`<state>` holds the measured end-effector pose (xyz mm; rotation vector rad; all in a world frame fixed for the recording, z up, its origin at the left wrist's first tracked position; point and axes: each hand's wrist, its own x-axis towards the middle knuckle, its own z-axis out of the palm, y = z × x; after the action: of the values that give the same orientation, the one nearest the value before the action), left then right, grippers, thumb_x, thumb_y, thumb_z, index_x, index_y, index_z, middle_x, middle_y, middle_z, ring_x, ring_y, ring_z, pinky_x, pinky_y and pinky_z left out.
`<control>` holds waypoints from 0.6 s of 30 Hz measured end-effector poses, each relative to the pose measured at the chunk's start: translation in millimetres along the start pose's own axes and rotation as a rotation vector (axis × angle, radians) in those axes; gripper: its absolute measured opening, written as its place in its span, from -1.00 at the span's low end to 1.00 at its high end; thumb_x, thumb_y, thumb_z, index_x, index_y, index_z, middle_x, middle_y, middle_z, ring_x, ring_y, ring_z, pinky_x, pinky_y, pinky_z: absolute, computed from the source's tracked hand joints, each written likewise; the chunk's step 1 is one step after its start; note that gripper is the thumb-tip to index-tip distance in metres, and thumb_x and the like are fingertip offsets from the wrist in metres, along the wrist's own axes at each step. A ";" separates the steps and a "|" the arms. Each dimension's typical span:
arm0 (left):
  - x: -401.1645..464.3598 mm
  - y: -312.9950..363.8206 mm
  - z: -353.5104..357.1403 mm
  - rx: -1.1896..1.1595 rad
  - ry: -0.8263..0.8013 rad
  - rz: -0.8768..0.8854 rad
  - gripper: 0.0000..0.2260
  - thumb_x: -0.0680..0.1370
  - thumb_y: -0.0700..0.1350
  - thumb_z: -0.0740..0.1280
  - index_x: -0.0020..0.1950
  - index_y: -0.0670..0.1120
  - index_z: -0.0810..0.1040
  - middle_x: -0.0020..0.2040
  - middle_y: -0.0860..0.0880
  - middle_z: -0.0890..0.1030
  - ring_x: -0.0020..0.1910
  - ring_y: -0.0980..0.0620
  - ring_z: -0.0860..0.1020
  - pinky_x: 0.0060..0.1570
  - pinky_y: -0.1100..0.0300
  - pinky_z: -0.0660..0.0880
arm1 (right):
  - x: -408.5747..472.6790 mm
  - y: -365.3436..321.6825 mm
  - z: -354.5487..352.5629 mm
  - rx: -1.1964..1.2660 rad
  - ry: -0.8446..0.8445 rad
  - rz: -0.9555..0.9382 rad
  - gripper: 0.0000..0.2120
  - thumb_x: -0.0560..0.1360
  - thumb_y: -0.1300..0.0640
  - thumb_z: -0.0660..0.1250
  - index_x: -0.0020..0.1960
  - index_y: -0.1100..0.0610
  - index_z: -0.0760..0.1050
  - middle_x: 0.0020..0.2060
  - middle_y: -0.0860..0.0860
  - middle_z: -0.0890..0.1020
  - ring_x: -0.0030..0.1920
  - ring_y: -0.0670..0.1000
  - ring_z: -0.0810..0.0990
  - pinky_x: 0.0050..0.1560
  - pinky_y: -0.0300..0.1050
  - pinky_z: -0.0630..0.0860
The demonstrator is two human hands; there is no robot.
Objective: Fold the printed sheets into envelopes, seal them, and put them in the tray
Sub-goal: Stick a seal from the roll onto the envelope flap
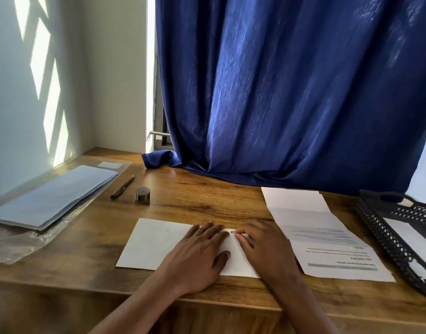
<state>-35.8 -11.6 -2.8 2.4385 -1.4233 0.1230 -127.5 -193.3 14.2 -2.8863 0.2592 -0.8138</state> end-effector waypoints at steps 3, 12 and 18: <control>0.1 0.3 0.2 -0.005 -0.008 -0.001 -0.45 0.71 0.24 -0.04 0.68 0.10 0.08 0.69 0.10 0.06 0.66 0.13 -0.06 0.61 0.17 -0.18 | -1.5 1.5 2.0 -0.014 -0.034 -0.004 -0.77 0.64 -0.13 0.27 0.23 -0.15 0.60 0.14 -0.23 0.63 0.11 -0.16 0.57 0.04 -0.28 0.53; -0.8 1.7 0.9 -0.013 0.009 0.008 -0.46 0.71 0.23 -0.03 0.68 0.11 0.04 0.68 0.10 0.09 0.65 0.13 -0.05 0.58 0.20 -0.20 | -2.9 3.1 7.2 -0.030 -0.088 0.021 -0.73 0.66 -0.14 0.21 0.26 -0.17 0.60 0.14 -0.25 0.60 0.12 -0.20 0.51 0.08 -0.28 0.49; -0.5 1.1 1.5 0.016 0.005 0.015 -0.50 0.72 0.21 -0.04 0.67 0.16 0.09 0.68 0.11 0.08 0.66 0.11 -0.05 0.57 0.18 -0.21 | -4.4 3.3 5.9 -0.013 -0.112 0.021 -0.71 0.66 -0.16 0.21 0.28 -0.17 0.60 0.14 -0.25 0.58 0.11 -0.21 0.49 0.09 -0.31 0.47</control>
<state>-37.2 -12.2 -4.1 2.4387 -1.4438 0.1440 -128.5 -195.2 6.4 -2.9236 0.2838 -0.6469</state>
